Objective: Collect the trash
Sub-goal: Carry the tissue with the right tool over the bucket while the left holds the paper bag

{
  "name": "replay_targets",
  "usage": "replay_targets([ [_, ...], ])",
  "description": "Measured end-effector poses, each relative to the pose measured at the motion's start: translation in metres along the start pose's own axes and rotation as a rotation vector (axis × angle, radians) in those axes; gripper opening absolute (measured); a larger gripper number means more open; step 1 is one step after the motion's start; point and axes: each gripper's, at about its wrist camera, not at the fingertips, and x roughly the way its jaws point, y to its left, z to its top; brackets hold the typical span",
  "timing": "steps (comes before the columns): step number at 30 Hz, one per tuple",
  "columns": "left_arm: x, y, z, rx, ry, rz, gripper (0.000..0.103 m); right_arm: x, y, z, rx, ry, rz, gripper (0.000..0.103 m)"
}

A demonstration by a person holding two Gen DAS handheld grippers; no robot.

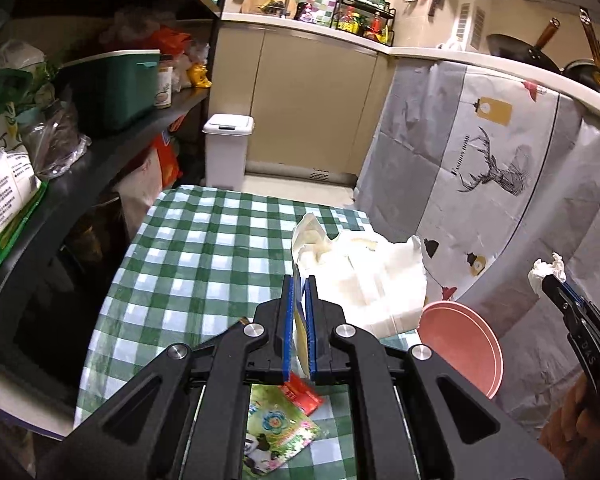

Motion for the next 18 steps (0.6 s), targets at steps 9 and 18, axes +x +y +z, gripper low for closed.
replay_targets([
  [9, 0.012, -0.03, -0.012, 0.089, 0.008, 0.0, 0.006, 0.0, -0.023, -0.008, 0.019, 0.01, -0.038, 0.01],
  [18, 0.025, -0.05, -0.017, 0.111, 0.024, -0.021, 0.006, 0.003, -0.031, -0.013, 0.022, 0.023, -0.052, 0.01],
])
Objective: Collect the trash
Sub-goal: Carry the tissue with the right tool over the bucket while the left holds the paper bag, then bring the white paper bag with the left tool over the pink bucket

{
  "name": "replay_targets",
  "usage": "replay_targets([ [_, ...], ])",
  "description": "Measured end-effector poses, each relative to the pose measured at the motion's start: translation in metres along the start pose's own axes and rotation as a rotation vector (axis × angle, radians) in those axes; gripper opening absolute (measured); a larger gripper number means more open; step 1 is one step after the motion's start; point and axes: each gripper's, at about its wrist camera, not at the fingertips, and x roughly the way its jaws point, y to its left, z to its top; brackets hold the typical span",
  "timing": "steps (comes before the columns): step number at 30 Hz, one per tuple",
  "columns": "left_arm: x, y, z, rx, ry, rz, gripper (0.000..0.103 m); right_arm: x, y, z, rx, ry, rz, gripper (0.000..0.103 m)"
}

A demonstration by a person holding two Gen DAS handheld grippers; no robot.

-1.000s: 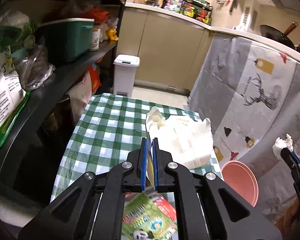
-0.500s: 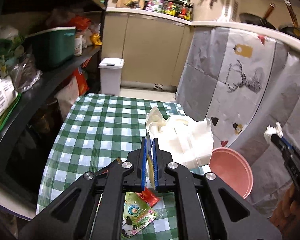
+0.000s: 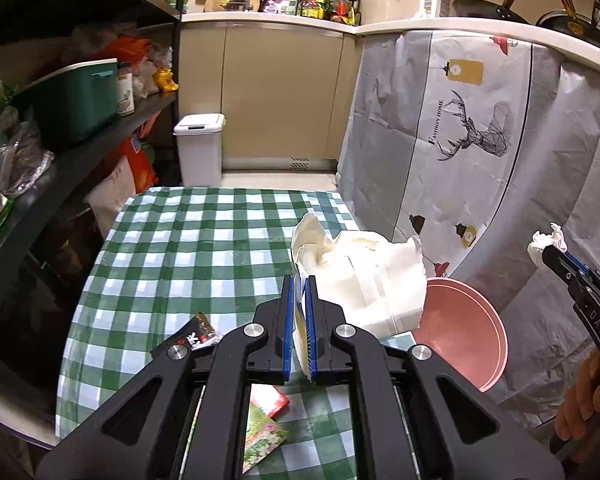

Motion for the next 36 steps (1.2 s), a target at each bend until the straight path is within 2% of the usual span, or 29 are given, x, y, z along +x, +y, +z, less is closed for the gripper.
replay_targets([
  [36, 0.031, -0.066, -0.007, 0.084, 0.036, -0.068, 0.006, 0.002, -0.039, -0.008, 0.027, 0.034, -0.064, 0.01],
])
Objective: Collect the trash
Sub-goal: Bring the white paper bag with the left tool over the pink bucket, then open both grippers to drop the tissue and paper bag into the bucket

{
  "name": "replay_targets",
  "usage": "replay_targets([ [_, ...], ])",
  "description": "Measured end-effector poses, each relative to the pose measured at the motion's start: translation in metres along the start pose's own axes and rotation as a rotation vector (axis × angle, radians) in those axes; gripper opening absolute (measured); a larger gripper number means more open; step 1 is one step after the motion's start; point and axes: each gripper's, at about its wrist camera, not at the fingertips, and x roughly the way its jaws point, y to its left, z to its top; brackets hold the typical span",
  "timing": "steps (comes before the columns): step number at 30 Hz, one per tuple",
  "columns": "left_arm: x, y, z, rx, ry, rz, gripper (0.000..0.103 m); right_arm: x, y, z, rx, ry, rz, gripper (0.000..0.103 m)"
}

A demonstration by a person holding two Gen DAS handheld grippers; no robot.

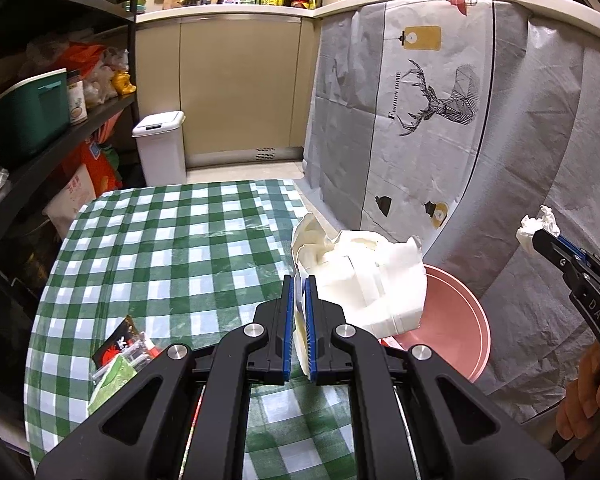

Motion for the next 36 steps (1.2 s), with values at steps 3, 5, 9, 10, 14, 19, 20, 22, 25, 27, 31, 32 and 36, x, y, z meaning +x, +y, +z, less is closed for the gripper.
replay_targets([
  [3, 0.005, -0.007, -0.001, 0.007, 0.007, -0.005, 0.006, 0.002, -0.005, -0.001, 0.007, 0.006, -0.009, 0.01],
  [5, 0.008, -0.014, -0.002, 0.014, 0.01, -0.009, 0.006, 0.004, -0.008, -0.002, 0.011, 0.01, -0.022, 0.01],
  [9, 0.015, -0.026, -0.003, 0.028, 0.018, -0.024, 0.006, 0.009, -0.013, -0.004, 0.016, 0.024, -0.037, 0.01],
  [10, 0.017, -0.028, -0.004, 0.031, 0.021, -0.027, 0.006, 0.011, -0.015, -0.005, 0.02, 0.03, -0.039, 0.01],
  [14, 0.025, -0.041, -0.004, 0.043, 0.033, -0.038, 0.006, 0.015, -0.021, -0.004, 0.031, 0.038, -0.044, 0.01],
  [19, 0.037, -0.056, -0.008, 0.063, 0.048, -0.05, 0.006, 0.022, -0.023, -0.006, 0.032, 0.051, -0.046, 0.01],
  [20, 0.04, -0.059, -0.009, 0.071, 0.052, -0.053, 0.006, 0.022, -0.023, -0.006, 0.031, 0.052, -0.047, 0.01],
  [22, 0.045, -0.064, -0.01, 0.08, 0.058, -0.055, 0.006, 0.025, -0.024, -0.006, 0.031, 0.055, -0.05, 0.01],
  [25, 0.053, -0.073, -0.012, 0.103, 0.066, -0.065, 0.006, 0.029, -0.026, -0.008, 0.032, 0.064, -0.052, 0.01],
  [27, 0.057, -0.079, -0.012, 0.119, 0.072, -0.07, 0.006, 0.032, -0.026, -0.008, 0.036, 0.07, -0.053, 0.01],
  [31, 0.064, -0.086, -0.012, 0.12, 0.078, -0.083, 0.006, 0.037, -0.025, -0.009, 0.037, 0.082, -0.055, 0.01],
  [32, 0.067, -0.088, -0.013, 0.117, 0.08, -0.089, 0.006, 0.038, -0.025, -0.01, 0.036, 0.084, -0.056, 0.011],
  [36, 0.078, -0.092, -0.017, 0.111, 0.104, -0.099, 0.009, 0.044, -0.025, -0.012, 0.028, 0.109, -0.066, 0.018],
])
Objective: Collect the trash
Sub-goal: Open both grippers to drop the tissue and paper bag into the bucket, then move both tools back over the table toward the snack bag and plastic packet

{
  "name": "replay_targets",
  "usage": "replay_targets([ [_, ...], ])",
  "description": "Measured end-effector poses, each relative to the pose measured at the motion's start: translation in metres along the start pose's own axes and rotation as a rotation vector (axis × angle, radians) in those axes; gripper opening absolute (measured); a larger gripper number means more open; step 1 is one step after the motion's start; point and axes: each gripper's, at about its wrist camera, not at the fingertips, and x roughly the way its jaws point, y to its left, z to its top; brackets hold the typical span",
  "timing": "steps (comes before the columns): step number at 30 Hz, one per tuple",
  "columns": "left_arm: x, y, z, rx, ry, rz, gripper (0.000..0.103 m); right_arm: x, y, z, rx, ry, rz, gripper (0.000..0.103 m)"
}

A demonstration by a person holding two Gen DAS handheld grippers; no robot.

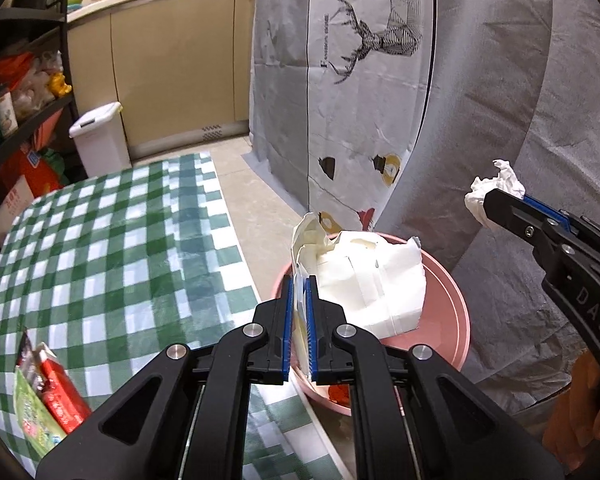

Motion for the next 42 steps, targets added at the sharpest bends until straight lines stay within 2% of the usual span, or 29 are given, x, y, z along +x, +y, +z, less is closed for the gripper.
replay_targets([
  [1, 0.002, 0.0, -0.001, -0.002, 0.004, 0.0, 0.011, 0.001, 0.0, 0.0, 0.0, 0.006, -0.005, 0.029],
  [3, 0.002, 0.0, -0.002, -0.004, 0.009, -0.005, 0.015, 0.002, -0.002, -0.001, 0.005, 0.008, -0.015, 0.036],
  [12, -0.017, 0.02, -0.001, -0.026, -0.028, -0.013, 0.015, 0.001, -0.003, -0.002, 0.012, -0.001, -0.018, 0.037],
  [22, -0.049, 0.059, -0.001, -0.057, -0.08, 0.021, 0.015, -0.008, 0.016, 0.001, 0.007, -0.022, 0.025, 0.037],
  [26, -0.072, 0.078, -0.004, -0.071, -0.097, 0.04, 0.015, -0.014, 0.032, 0.002, -0.007, -0.043, 0.073, 0.037],
  [29, -0.103, 0.094, 0.002, -0.02, -0.144, 0.079, 0.015, -0.018, 0.047, 0.002, -0.026, -0.048, 0.105, 0.037],
  [32, -0.129, 0.113, 0.008, 0.02, -0.175, 0.109, 0.015, -0.024, 0.064, 0.002, -0.047, -0.057, 0.154, 0.034],
  [37, -0.16, 0.149, 0.005, 0.092, -0.196, 0.163, 0.015, -0.028, 0.09, -0.001, -0.075, -0.049, 0.247, 0.013],
  [40, -0.175, 0.172, -0.009, 0.137, -0.206, 0.218, 0.015, -0.028, 0.108, -0.005, -0.104, -0.042, 0.293, 0.009],
  [42, -0.182, 0.19, -0.02, 0.111, -0.206, 0.226, 0.015, -0.028, 0.118, -0.006, -0.116, -0.037, 0.328, 0.009],
])
